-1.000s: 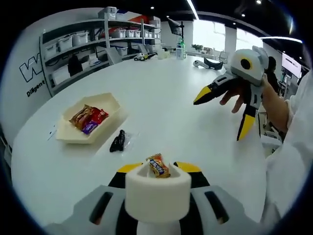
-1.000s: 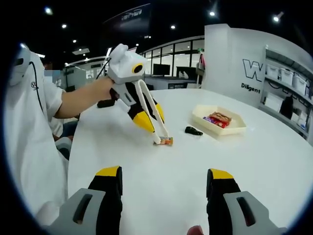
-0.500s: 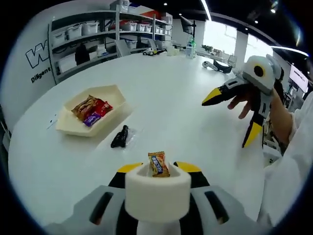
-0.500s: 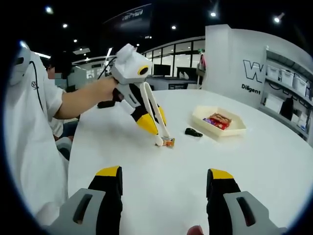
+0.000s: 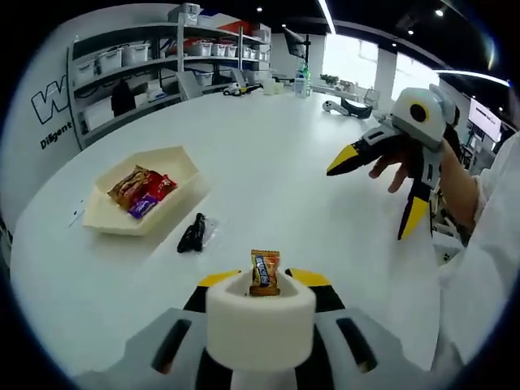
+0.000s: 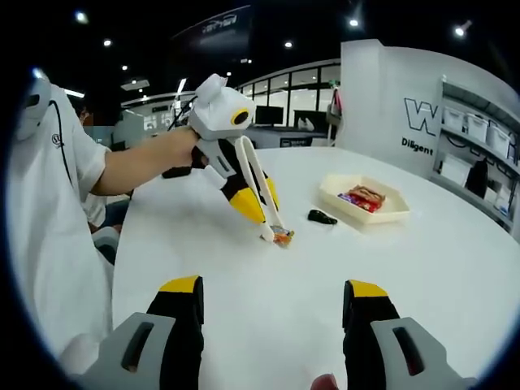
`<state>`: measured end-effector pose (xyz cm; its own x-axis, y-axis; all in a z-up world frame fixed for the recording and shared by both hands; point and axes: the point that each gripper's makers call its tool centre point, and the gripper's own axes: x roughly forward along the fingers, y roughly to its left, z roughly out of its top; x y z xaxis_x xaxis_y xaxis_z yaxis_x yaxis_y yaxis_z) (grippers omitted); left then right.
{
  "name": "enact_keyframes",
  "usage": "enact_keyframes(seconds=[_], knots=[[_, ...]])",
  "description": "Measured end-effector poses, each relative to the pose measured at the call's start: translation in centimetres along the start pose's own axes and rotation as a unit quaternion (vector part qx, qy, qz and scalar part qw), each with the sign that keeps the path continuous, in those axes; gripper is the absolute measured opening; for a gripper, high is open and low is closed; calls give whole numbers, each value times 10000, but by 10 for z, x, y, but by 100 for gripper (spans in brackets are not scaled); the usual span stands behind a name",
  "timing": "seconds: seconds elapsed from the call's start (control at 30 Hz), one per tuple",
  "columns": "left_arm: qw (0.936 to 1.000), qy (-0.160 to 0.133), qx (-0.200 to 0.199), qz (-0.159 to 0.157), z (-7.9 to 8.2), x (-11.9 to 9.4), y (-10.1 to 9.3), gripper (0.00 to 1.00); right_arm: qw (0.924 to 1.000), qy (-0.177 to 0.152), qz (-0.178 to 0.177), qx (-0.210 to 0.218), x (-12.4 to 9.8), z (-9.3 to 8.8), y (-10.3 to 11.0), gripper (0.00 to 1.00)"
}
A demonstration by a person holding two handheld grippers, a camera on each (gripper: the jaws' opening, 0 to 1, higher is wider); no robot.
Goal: Place the target food into the container with the food tongs after gripping and lifting it, then release it inside without dropping or visibly crushing the food.
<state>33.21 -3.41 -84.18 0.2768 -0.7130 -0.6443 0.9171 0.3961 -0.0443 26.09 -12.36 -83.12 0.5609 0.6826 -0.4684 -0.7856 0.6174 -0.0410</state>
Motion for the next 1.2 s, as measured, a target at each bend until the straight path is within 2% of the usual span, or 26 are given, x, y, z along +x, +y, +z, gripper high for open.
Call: enact_keyframes(seconds=[0.27,0.47,0.63,0.93,1.2], knots=[[9997,-182,-27,-141,10,-12,7,18,10000,-4,-15,9,-1,-1,-1,67],[9994,-288,165,-93,25,-27,21,18,10000,-25,-12,20,-1,-1,-1,67],[9987,-424,269,-53,43,-37,37,17,10000,-66,-18,46,-2,-1,-3,67],[9975,-475,525,57,66,-29,63,17,10000,-64,-9,46,-2,-1,-4,67],[9974,-437,567,112,82,-17,90,17,9999,-62,-18,79,-2,-3,-7,67]])
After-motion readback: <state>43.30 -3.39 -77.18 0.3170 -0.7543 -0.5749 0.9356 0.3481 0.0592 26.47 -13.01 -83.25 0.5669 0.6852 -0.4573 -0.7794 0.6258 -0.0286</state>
